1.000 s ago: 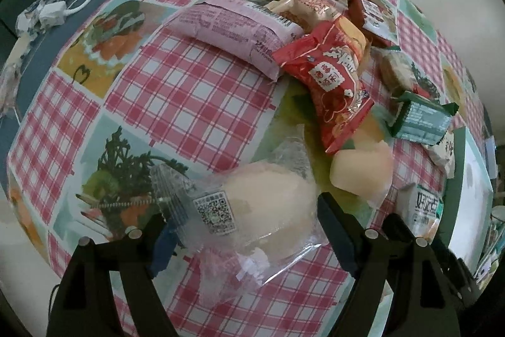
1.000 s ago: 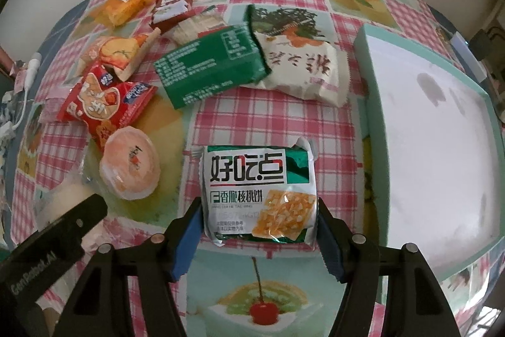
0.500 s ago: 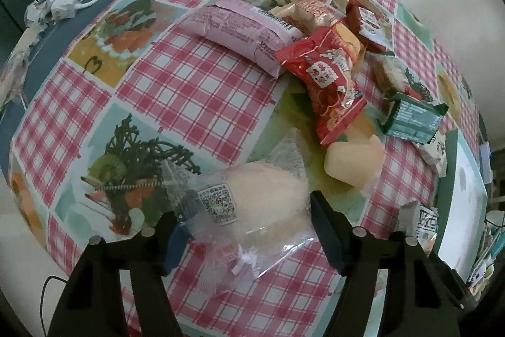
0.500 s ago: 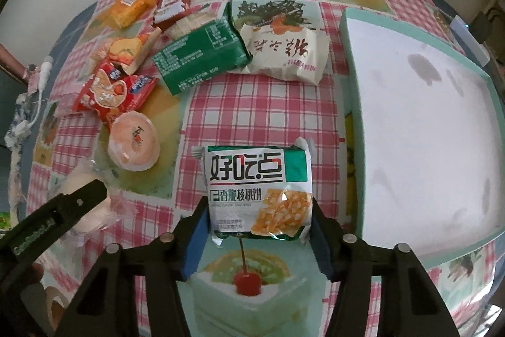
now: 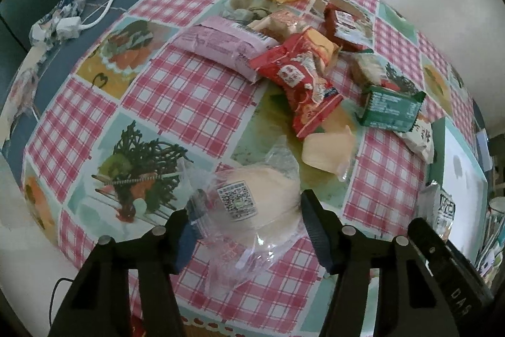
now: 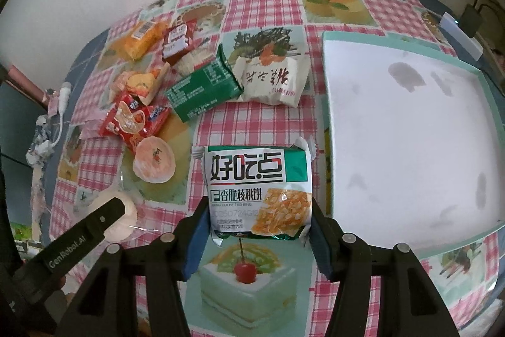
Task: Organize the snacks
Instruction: 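Close the left tool on the bun while the right tool grasps the biscuit packet, then lift the bun with the left tool while the right tool carries the packet over the tray, then open the left tool over the tray while the right tool releases the packet there, then move the right tool back to the pile toward the orange pudding cup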
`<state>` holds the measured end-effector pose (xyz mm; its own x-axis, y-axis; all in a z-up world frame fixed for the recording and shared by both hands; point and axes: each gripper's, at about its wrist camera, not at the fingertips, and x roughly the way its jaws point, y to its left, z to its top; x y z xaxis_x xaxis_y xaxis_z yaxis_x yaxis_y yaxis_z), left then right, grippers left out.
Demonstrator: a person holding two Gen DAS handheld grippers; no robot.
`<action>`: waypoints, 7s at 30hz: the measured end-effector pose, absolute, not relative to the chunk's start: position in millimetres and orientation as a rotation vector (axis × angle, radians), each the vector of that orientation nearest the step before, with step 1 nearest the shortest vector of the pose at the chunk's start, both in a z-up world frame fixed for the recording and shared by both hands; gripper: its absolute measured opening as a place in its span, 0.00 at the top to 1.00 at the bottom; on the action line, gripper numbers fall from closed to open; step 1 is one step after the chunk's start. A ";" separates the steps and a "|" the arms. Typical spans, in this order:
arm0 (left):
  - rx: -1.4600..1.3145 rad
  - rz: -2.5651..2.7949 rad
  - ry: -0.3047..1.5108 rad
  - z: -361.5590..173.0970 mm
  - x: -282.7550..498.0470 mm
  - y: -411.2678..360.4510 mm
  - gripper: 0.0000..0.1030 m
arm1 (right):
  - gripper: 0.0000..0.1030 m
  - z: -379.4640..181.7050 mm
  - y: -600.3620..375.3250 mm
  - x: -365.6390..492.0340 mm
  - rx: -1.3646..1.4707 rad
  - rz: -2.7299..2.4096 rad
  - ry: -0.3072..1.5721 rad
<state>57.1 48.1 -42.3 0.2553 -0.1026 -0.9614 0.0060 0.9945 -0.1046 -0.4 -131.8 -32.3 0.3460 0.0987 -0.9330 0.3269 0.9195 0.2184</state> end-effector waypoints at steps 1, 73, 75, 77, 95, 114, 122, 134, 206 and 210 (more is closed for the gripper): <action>-0.085 -0.075 1.311 -42.6 58.1 46.7 0.41 | 0.42 -30.1 -133.9 -3.7 0.404 -0.154 1.214; -0.024 -0.487 1.131 55.7 59.8 -126.3 0.70 | 0.42 -8.1 -295.2 -25.1 0.650 -0.504 1.041; -0.001 -0.510 1.147 47.0 61.1 -147.3 0.70 | 0.42 -11.8 -310.1 -27.0 0.659 -0.545 1.038; 0.014 -0.530 1.162 37.0 62.5 -164.1 0.70 | 0.42 -15.4 -324.1 -29.7 0.663 -0.591 1.034; 0.006 -0.681 1.220 -19.1 82.6 -242.5 0.69 | 0.41 -44.0 -390.1 -29.5 0.637 -0.784 1.051; 0.096 -0.533 1.243 -19.9 94.3 -215.8 0.25 | 0.34 -42.4 -384.1 -26.5 0.612 -0.763 1.083; 0.160 -0.448 1.201 -14.0 98.4 -201.3 0.15 | 0.21 -33.5 -375.6 -21.8 0.588 -0.733 1.081; 0.125 -0.306 1.155 -0.5 101.8 -148.2 0.09 | 0.20 -20.8 -344.8 -16.0 0.540 -0.682 1.090; -0.038 0.431 1.401 -73.7 130.6 195.6 0.09 | 0.00 -57.2 -49.7 81.2 0.319 -0.184 1.249; -0.076 0.436 1.386 -71.3 133.0 222.9 0.09 | 0.00 -49.1 -45.4 81.2 0.313 -0.198 1.208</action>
